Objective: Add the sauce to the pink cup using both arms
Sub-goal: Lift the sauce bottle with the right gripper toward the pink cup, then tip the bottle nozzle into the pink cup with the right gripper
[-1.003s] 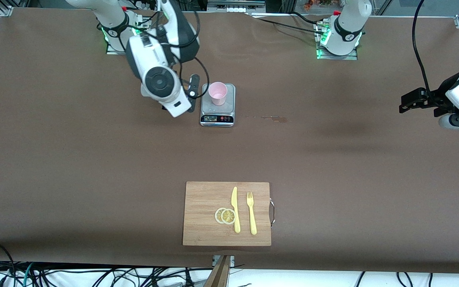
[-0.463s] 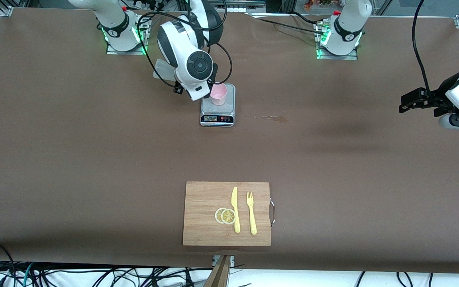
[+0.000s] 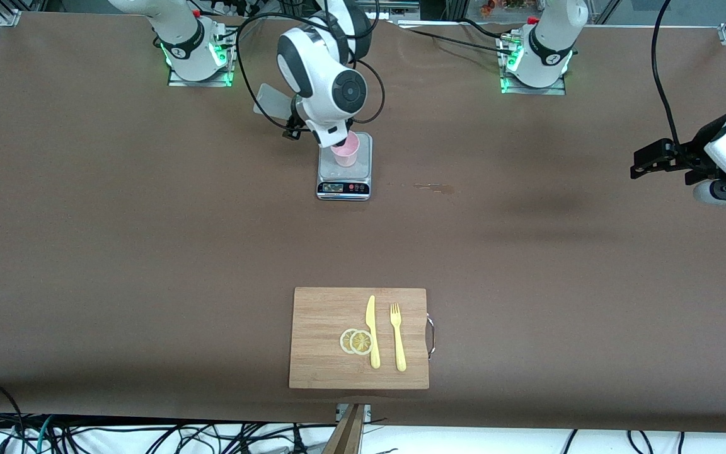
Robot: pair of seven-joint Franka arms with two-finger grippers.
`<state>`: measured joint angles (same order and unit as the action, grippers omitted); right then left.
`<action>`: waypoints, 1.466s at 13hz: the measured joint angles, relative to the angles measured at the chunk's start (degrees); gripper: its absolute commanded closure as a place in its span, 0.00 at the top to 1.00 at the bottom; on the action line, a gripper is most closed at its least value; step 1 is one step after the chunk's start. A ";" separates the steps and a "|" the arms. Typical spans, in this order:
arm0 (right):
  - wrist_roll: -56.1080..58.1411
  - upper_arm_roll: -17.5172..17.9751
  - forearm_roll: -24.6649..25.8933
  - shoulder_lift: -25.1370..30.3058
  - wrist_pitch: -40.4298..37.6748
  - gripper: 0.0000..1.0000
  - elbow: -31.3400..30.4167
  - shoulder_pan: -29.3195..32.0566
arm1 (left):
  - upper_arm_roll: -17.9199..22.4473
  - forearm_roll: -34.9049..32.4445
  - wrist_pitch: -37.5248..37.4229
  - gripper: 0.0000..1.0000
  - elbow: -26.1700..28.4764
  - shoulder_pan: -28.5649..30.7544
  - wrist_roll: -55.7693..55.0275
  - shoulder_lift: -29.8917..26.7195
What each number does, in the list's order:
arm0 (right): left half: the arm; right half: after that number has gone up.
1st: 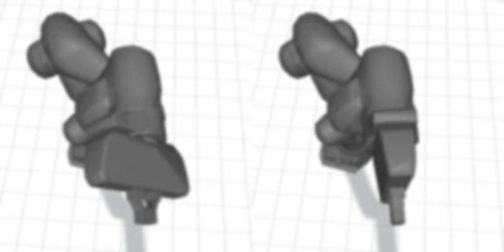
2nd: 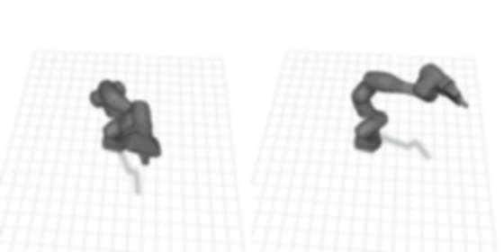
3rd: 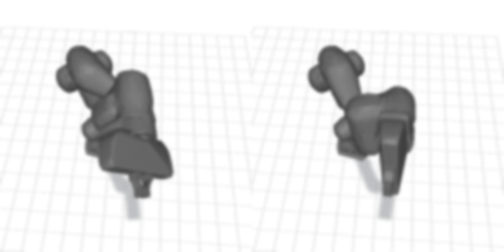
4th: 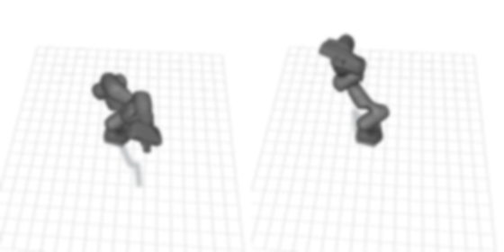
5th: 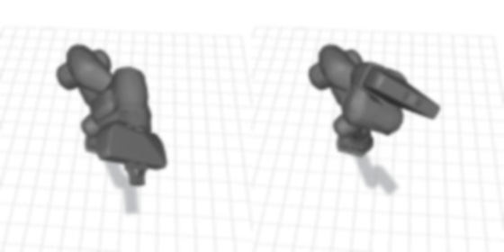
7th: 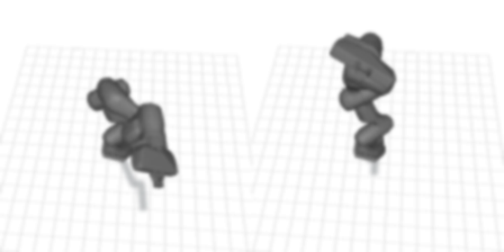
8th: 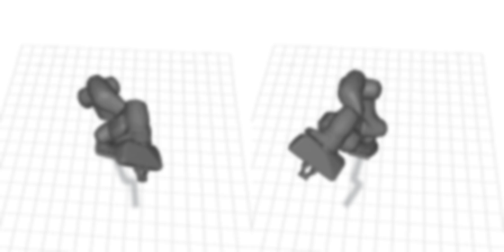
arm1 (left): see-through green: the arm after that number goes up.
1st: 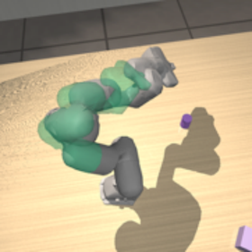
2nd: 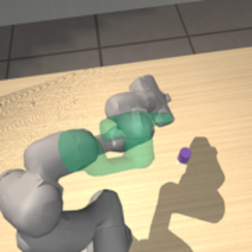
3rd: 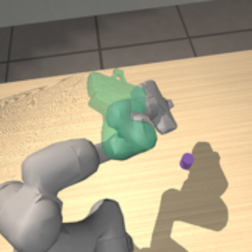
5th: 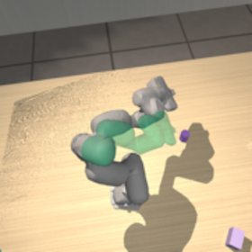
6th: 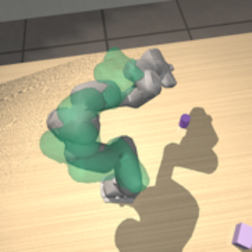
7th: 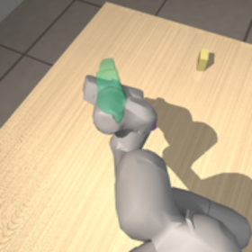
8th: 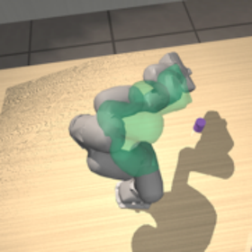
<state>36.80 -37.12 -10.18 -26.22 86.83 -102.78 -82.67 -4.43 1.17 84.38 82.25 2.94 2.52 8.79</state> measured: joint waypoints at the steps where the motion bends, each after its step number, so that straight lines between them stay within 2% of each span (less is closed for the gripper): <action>1: -0.22 0.16 0.76 -0.50 -0.31 0.00 0.61 -0.08 | 0.00 0.03 0.00 1.00 0.00 0.00 0.00 0.00; 11: -0.50 0.49 4.59 -6.79 -10.57 0.00 11.68 -0.03 | 0.00 0.06 0.00 1.00 0.00 0.00 0.00 0.01; 19: 1.16 0.17 4.73 -7.09 -10.86 0.00 12.69 1.77 | 0.00 0.06 0.00 1.00 -0.01 0.00 0.00 0.01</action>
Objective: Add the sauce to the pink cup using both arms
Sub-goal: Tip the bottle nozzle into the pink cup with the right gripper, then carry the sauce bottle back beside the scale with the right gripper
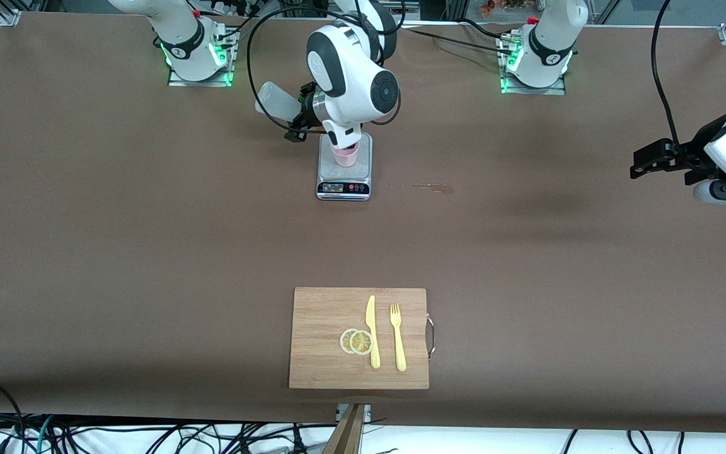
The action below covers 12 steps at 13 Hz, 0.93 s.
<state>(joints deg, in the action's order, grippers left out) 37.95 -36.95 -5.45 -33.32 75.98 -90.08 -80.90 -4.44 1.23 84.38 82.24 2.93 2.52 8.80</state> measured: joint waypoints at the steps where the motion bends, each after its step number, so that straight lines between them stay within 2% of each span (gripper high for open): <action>1: 2.14 -0.13 0.01 0.45 0.00 0.00 0.34 1.58 | 0.00 0.00 0.00 1.00 -0.01 0.00 0.00 0.00; 4: 10.73 -0.34 -0.09 3.68 0.37 0.00 0.73 8.39 | -0.01 0.00 0.00 1.00 -0.01 0.00 0.00 0.00; 6: 15.91 -0.35 -1.90 6.05 1.26 0.00 0.73 12.63 | -0.01 0.00 0.00 1.00 -0.02 -0.01 0.00 0.00; 12: 41.18 0.01 -16.54 8.10 2.73 0.00 0.49 29.96 | -0.03 0.01 0.00 1.00 -0.05 -0.01 0.00 0.03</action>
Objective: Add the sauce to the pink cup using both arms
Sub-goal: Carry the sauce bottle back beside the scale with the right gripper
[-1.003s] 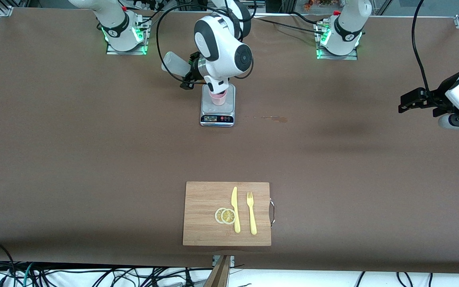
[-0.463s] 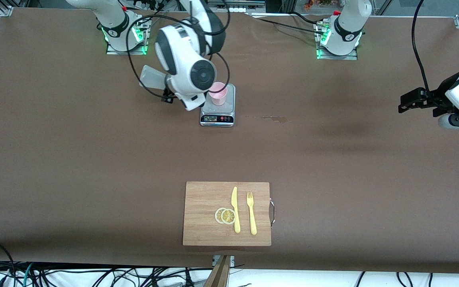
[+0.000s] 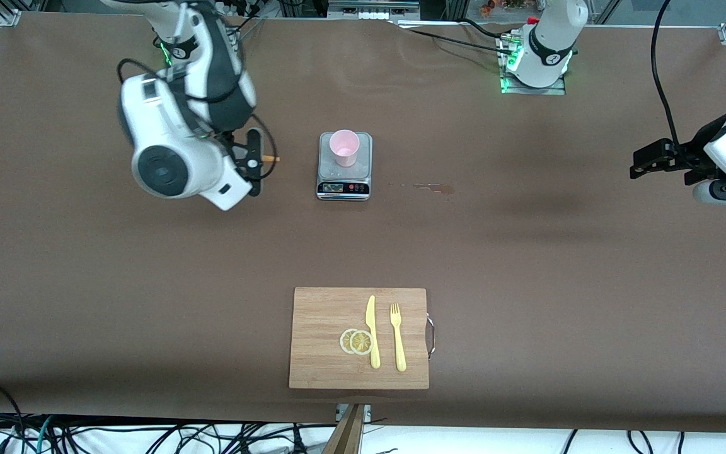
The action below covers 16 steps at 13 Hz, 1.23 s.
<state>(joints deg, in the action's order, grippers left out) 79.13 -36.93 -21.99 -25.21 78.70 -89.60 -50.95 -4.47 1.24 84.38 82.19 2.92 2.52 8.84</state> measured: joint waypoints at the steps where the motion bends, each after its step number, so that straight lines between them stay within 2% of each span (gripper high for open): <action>1: 5.39 -0.01 -3.01 -0.36 0.00 0.00 -0.18 2.88 | -0.01 0.00 0.00 1.00 -0.01 0.00 0.00 0.00; 5: 30.40 0.00 -16.21 -5.29 -1.19 0.00 -0.85 16.54 | 0.00 0.00 0.00 1.00 -0.05 0.00 0.00 0.02; 10: 58.87 0.33 -30.60 -16.53 -11.52 0.00 -1.38 31.29 | -0.04 0.00 0.00 1.00 -0.07 -0.04 0.00 0.05; 13: 69.35 0.85 -36.03 -21.57 -17.45 0.00 -1.35 34.88 | -0.06 0.01 0.00 1.00 -0.07 -0.07 0.00 0.05; 16: 77.23 1.33 -39.27 -26.24 -20.86 0.00 -1.39 35.53 | -0.06 0.01 0.00 1.00 -0.07 -0.07 0.00 0.05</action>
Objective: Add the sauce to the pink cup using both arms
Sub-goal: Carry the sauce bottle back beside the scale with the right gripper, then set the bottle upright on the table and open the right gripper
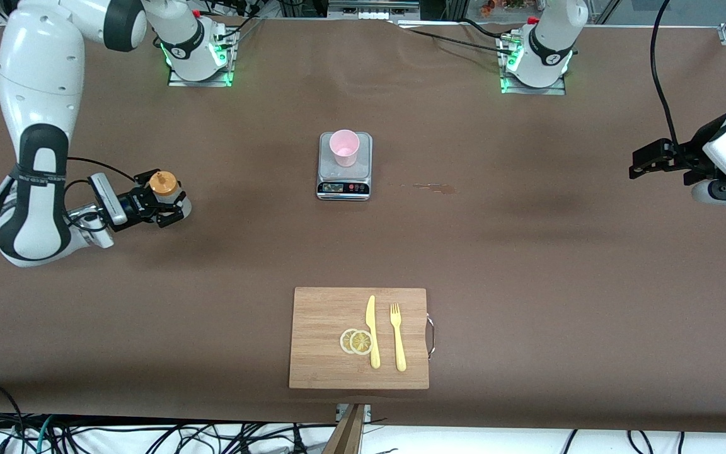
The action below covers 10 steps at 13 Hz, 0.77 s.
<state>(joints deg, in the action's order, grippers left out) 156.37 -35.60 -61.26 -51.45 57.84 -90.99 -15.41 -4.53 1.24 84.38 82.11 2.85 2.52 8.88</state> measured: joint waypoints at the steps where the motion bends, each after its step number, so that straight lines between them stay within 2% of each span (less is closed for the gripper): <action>1: 0.09 0.79 -1.33 -1.65 -0.35 0.00 0.01 0.29 | 0.00 0.00 0.00 1.00 0.00 0.00 0.00 0.00; 5: 0.26 5.55 -5.42 -6.97 -1.31 0.01 0.11 1.51 | 0.00 0.00 0.00 1.00 0.00 0.00 0.00 0.00; 8: 0.25 7.54 -8.06 -8.21 -2.91 0.05 -0.04 1.95 | -0.03 0.00 0.00 1.00 0.00 -0.05 0.00 0.01; 9: 0.25 7.93 -8.36 -8.32 -3.09 0.20 -0.17 1.98 | -0.04 0.00 0.00 1.00 0.00 -0.07 0.00 0.01; 10: 0.25 8.18 -8.43 -8.34 -3.13 0.99 -0.27 1.99 | -0.04 0.00 0.00 1.00 0.00 -0.08 0.00 0.01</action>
<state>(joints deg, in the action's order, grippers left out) 156.62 -27.42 -69.69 -59.79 54.72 -91.26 -13.42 -4.57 1.24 84.38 82.11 2.77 2.52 8.89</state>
